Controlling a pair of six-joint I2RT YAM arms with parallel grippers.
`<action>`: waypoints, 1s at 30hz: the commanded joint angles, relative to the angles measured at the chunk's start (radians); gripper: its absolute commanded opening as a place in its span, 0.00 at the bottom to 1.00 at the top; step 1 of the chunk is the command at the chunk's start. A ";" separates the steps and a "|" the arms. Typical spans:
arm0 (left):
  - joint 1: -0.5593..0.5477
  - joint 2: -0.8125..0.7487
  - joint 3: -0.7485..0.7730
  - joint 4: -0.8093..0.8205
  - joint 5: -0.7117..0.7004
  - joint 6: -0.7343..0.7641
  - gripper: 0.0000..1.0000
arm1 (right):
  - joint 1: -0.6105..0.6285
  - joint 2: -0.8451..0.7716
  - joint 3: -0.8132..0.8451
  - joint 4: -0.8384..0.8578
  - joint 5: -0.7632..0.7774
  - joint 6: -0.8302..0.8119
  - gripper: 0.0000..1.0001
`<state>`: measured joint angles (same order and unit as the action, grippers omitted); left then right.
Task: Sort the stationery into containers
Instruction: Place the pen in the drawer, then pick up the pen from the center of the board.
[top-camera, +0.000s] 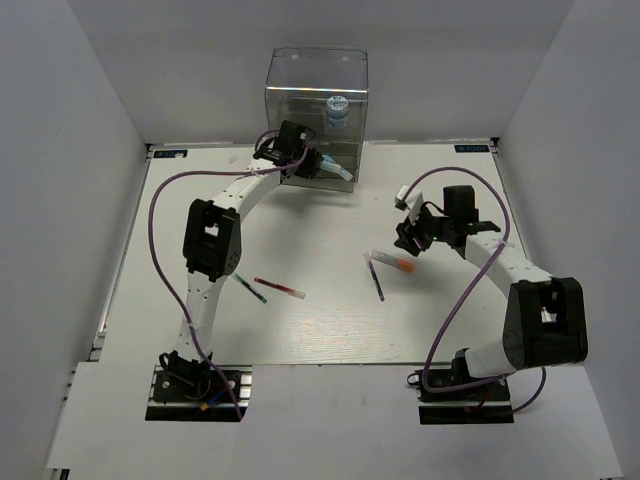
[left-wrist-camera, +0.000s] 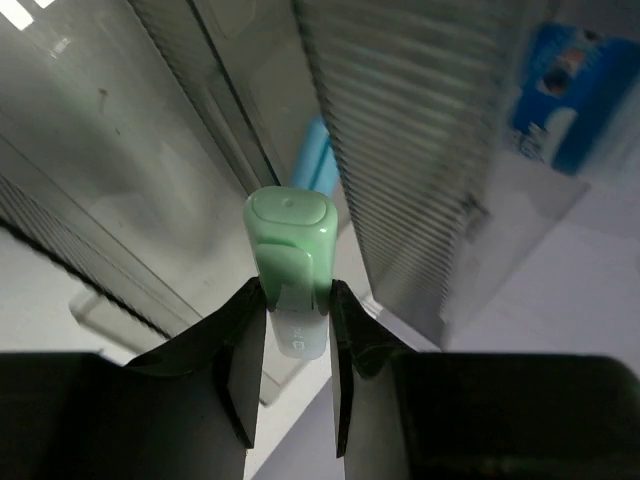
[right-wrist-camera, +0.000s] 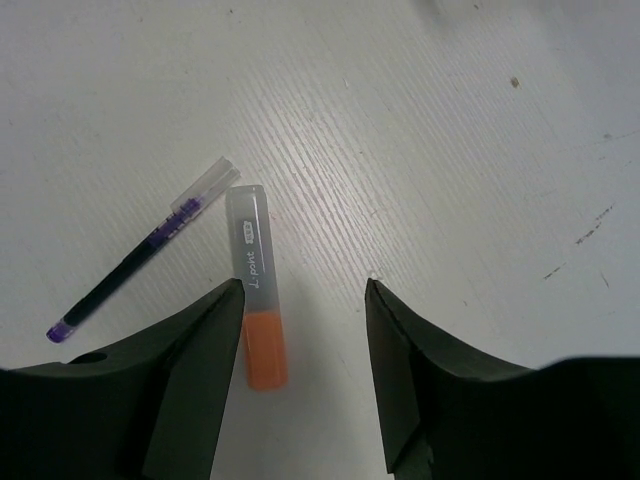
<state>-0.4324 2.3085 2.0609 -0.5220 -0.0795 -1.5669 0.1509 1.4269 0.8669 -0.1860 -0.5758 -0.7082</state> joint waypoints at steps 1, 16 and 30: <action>0.017 -0.020 0.045 0.068 -0.039 -0.030 0.26 | -0.005 -0.036 -0.020 -0.027 -0.029 -0.020 0.58; 0.026 -0.153 -0.105 0.207 0.082 0.017 0.71 | 0.001 0.050 -0.051 -0.081 -0.004 -0.211 0.67; 0.026 -0.555 -0.603 0.498 0.198 0.439 0.81 | 0.004 0.276 0.056 -0.147 0.073 -0.274 0.58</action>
<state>-0.4114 1.8896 1.6016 -0.1455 0.0761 -1.2510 0.1528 1.6650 0.8787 -0.3145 -0.5304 -0.9642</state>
